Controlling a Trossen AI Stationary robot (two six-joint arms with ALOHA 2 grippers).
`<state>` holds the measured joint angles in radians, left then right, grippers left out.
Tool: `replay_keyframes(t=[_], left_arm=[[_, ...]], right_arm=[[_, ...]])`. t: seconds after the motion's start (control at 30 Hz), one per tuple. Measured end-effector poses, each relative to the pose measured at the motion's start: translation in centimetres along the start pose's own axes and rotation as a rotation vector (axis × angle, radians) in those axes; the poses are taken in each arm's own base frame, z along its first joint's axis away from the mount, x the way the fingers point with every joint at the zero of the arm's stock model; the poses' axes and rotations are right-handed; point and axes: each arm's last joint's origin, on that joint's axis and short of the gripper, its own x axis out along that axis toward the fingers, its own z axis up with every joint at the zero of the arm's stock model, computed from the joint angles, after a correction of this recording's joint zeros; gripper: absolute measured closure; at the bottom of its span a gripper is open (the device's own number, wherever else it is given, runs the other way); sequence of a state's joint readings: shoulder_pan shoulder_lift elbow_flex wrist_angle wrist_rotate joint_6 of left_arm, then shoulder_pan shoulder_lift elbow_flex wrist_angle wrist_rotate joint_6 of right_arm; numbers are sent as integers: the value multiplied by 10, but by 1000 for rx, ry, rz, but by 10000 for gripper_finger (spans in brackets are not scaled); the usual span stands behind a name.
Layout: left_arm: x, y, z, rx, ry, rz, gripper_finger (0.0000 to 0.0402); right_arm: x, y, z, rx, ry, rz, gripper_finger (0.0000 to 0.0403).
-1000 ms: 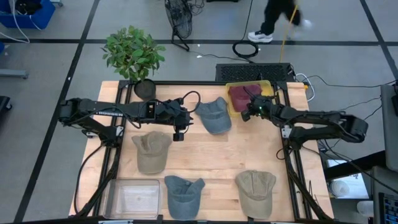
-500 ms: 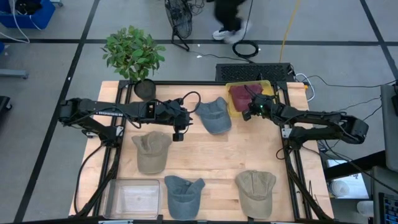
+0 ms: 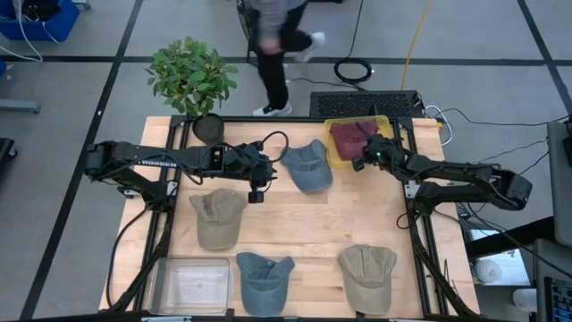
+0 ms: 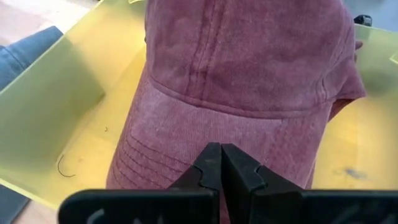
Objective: Pick & Place hat
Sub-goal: Put the pale red cap into the yellow bin, then adjust the yellow bin
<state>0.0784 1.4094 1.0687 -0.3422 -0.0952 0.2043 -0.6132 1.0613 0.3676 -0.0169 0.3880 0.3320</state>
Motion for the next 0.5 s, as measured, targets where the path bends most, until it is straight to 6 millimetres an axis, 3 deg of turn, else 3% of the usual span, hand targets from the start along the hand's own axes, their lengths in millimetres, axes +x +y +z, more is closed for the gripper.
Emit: replay_keyframes(t=[0.2, 0.5], left_arm=[[0, 0, 0, 7, 0, 0, 314], [0, 0, 0, 19, -1, 1, 314]], right_arm=[[-3, 0, 3, -18, -36, 15, 401], [-24, 3, 17, -80, -209, 84, 401]])
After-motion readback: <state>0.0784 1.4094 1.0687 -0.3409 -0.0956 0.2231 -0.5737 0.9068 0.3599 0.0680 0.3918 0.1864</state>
